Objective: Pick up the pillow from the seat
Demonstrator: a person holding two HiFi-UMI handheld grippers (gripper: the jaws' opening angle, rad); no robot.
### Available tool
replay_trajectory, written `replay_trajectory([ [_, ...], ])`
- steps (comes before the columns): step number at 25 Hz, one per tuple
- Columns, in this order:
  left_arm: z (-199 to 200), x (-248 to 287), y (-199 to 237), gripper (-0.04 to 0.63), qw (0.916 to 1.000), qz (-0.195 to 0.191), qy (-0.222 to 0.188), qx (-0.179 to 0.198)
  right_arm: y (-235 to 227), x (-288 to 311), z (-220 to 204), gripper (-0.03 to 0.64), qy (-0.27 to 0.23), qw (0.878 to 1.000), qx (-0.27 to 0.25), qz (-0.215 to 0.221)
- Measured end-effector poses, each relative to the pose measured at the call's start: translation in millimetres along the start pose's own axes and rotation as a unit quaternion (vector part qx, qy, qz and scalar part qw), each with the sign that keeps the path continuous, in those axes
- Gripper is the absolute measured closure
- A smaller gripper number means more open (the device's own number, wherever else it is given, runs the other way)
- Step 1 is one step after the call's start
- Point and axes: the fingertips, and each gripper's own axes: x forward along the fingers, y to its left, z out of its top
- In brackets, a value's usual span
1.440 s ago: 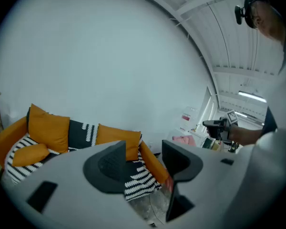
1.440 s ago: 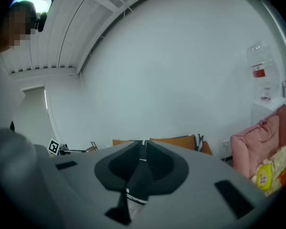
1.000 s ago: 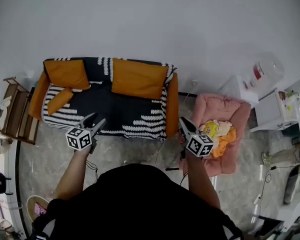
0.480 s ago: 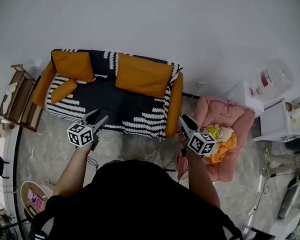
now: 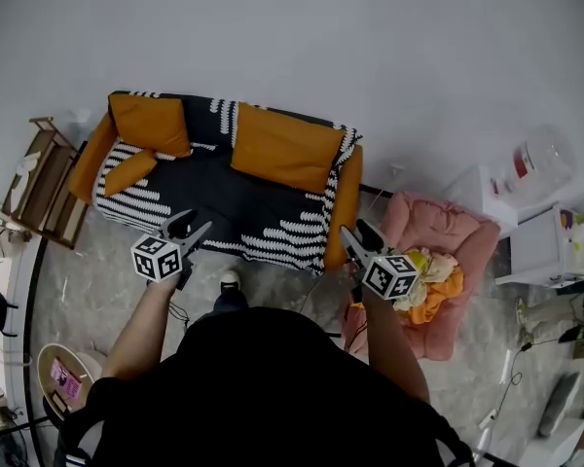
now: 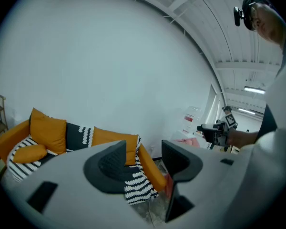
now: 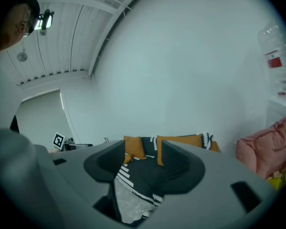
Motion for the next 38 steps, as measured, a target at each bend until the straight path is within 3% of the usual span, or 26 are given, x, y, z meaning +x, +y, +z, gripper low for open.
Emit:
replay_trajectory([
  [11,10,4,44,0.356,0.9997,0.001,-0.014,-0.018,5,24,3,0.344,-0.005,1.0,0.009,-0.005],
  [24,28,29,106,0.356,0.9995,-0.021,-0.001,-0.025,13,68,6,0.307,0.006,1.0,0.015,-0.027],
  [38,48,74,153,0.356,0.9974,-0.065,0.022,-0.023,7,112,12,0.282,0.014,0.998,0.028,-0.061],
])
